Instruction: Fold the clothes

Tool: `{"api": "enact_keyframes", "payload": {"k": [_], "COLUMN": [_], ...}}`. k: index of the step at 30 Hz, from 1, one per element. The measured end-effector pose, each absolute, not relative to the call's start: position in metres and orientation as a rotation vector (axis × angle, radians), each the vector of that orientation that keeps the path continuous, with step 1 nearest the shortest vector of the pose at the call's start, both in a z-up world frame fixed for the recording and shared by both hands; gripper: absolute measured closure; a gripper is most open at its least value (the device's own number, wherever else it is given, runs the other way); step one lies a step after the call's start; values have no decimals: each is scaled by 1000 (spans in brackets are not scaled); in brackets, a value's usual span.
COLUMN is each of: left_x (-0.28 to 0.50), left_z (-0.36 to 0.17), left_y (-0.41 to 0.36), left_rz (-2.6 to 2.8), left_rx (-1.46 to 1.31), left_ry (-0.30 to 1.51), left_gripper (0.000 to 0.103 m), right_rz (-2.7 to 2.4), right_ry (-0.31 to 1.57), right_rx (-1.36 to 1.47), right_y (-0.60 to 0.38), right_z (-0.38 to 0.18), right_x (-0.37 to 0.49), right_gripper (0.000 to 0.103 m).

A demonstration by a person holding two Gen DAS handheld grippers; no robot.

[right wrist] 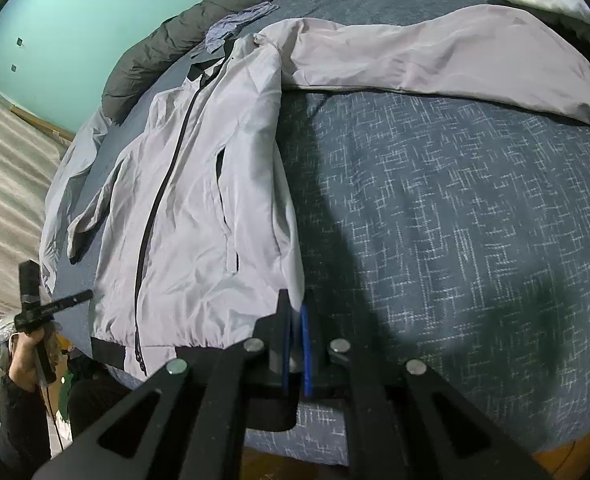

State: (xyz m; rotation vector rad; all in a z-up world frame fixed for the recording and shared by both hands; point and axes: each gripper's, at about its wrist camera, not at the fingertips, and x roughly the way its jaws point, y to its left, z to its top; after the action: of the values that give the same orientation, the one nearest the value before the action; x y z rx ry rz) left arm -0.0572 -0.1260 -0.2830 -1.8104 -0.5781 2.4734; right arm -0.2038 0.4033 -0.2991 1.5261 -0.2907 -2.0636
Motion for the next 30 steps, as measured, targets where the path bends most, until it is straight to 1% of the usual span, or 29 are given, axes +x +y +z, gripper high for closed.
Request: {"api": "enact_keyframes", "payload": {"k": [4,5,6,7,8,9,14,16,20,24,26,27,28,29,30], "left_x": [-56,-56,-56,-56,-56,-55,-44,-38,-29,-29,-30,-30,-32,-32,-35], "left_z": [-307,-310,-312,-311,-307,-301,-264,-261,-283,-309,-316,-317,-317,-314,-310], "left_y": [-124,-121,-119,-118,-117,-117,-125,-130,-151,-153,-152,-151,-150,-150,-150], "left_rz": [2386,2375,2372,2378,2396,2418,2524,2529,2507,2475,2470,2472,2477,2485,2500], "left_rx": [-1813,-1803,-1792,-1782,-1765,-1743,-1649,-1653,-1721,-1793,-1817,-1825,-1831,-1826,-1818], "left_ry": [-670,-678,-679,-675,-671,-669,-649,-657,-691,-697,-688,-686,-685,-697,-700], "left_gripper": [62,66,86,94,98,100,101,101,100,100,100,98,97,97,94], "right_rz": [-2065,-2067,-2069,-2075,-2079,-2084,-2106,-2110,-2109,-2092,-2060,-2057,-2049,-2052,-2058], "right_ry": [-294,-291,-290,-288,-282,-276,-246,-217,-183,-106,-83,-92,-112,-126,-138], "right_rx": [1511,1507,1503,1496,1494,1491,1481,1524,1645,1710,1721,1713,1704,1692,1679], "right_y": [402,401,401,401,402,403,407,408,406,400,397,397,398,401,404], "right_z": [-291,-289,-286,-283,-280,-277,-263,-273,-310,-323,-323,-321,-318,-315,-310], "right_x": [-202,-202,-202,-202,-201,-200,-196,-195,-191,-185,-185,-186,-187,-189,-191], "right_gripper": [100,100,100,100,100,100,101,101,101,101,101,100,97,97,95]}}
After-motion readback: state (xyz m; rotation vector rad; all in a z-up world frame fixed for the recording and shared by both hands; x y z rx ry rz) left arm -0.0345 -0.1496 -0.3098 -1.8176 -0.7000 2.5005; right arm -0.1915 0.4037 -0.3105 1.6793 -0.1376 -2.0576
